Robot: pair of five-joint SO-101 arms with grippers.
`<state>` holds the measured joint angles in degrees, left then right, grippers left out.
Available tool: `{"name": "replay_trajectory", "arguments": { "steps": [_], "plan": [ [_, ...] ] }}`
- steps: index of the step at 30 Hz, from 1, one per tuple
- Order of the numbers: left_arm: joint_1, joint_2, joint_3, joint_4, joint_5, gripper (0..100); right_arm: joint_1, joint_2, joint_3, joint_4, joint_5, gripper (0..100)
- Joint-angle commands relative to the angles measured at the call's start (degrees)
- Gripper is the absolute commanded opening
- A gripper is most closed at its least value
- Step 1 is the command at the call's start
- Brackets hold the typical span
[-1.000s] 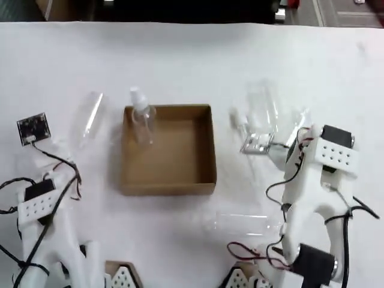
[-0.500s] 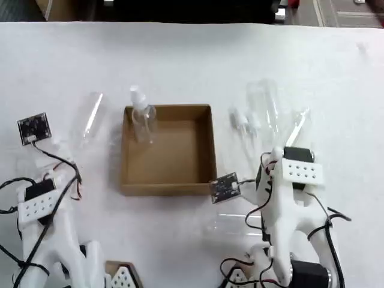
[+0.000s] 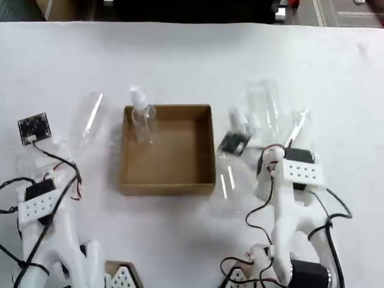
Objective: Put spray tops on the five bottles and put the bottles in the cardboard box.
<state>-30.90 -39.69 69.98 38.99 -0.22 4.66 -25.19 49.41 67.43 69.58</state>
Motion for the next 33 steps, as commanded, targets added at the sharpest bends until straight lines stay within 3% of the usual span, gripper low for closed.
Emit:
{"name": "replay_trajectory", "arguments": {
  "steps": [1,6,12,17,24,29,33],
  "plan": [
    [0.75,-0.04,-0.62,-1.32,-0.44,2,1.45,-1.01,-9.23,5.67,-14.59,1.7],
    [0.75,-0.04,-0.62,-1.32,-0.44,2,0.13,-5.14,-15.91,23.16,-10.81,1.7],
    [0.75,-0.04,-0.62,-1.32,-0.44,2,4.00,-13.05,-16.18,24.31,-11.60,1.7],
    [0.75,-0.04,-0.62,-1.32,-0.44,2,3.12,-12.79,-13.27,18.51,-22.86,1.7],
    [0.75,-0.04,-0.62,-1.32,-0.44,2,-8.48,-8.13,-12.92,5.67,-35.78,2.2],
    [0.75,-0.04,-0.53,-1.32,-0.44,2,-14.55,0.66,-21.27,4.00,-45.10,2.2],
    [0.75,-0.04,-0.53,-1.32,-0.44,2,-15.43,10.68,-27.16,4.00,-50.55,2.2]
  ]
}}
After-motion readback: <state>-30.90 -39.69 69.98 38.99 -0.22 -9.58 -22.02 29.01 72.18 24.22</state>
